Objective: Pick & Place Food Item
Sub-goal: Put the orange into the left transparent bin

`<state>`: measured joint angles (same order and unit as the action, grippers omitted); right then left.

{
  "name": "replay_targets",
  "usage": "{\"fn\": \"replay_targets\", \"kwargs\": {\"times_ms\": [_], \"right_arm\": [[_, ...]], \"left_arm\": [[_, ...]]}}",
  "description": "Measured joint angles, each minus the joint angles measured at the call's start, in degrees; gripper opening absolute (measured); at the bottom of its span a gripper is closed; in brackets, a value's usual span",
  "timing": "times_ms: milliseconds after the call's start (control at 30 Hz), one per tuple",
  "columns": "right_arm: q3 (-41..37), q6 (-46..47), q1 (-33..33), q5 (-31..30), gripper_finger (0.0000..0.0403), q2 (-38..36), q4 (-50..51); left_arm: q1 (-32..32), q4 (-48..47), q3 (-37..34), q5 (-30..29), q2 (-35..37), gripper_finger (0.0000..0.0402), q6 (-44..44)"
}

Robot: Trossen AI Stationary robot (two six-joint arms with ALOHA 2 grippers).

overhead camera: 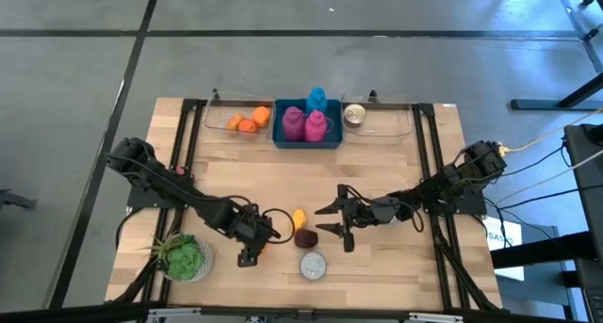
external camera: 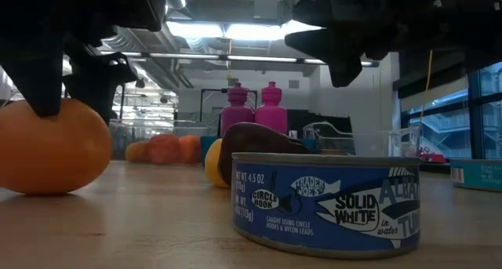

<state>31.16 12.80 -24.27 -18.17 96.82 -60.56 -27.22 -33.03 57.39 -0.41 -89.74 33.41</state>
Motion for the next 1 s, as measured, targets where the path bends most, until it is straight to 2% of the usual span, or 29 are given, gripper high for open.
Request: {"fn": "replay_targets", "kwargs": {"times_ms": [400, 567, 800, 1000], "right_arm": [[0.0, 0.0, 0.0, 0.0, 0.0184, 0.0, 0.2], [0.0, 0.0, 0.0, 0.0, 0.0184, 0.0, 0.2], [0.0, 0.0, 0.0, 0.0, 0.0184, 0.0, 0.2], [0.0, 0.0, 0.0, 0.0, 0.0184, 0.0, 0.2]], "left_arm": [[0.0, -8.5, -0.5, 1.6, -0.2, 0.0290, 0.5], [0.0, -8.7, -2.0, 2.1, -0.7, 0.0290, 1.0], [0.1, -8.8, -1.8, 4.4, -4.9, 0.0290, 0.4], [0.7, -8.5, -1.9, 4.8, -4.5, 0.0277, -0.4]]}}
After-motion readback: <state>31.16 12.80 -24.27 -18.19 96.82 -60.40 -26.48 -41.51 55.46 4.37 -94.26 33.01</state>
